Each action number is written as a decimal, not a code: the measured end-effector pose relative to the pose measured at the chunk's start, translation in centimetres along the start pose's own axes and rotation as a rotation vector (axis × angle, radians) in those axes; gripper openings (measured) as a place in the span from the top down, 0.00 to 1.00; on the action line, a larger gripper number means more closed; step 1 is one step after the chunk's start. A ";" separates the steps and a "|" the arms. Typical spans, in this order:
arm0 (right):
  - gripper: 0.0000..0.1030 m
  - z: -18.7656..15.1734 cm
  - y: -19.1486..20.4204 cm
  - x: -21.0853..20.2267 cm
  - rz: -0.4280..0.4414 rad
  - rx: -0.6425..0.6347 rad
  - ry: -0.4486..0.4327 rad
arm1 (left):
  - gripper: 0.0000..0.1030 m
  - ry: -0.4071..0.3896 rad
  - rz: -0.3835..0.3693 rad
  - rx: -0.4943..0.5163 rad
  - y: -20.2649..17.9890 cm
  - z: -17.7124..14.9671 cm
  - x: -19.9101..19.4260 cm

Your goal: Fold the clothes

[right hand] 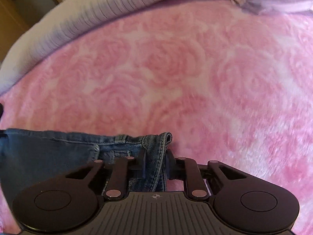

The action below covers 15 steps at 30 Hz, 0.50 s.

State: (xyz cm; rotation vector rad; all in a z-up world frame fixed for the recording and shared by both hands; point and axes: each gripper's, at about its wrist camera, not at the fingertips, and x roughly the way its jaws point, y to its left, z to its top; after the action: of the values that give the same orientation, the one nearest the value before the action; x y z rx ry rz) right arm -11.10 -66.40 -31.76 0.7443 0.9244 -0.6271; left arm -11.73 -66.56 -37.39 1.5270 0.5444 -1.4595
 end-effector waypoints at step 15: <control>0.58 -4.6 12.8 -4.1 -0.173 -0.348 -0.090 | 0.61 -0.075 0.097 -0.342 -1.6 -14.4 -10.0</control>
State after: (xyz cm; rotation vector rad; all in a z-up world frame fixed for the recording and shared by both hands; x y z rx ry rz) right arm -5.59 -54.53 -26.30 0.3257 0.9886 -0.6249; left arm -7.38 -51.00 -30.36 1.2082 0.6304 -1.2693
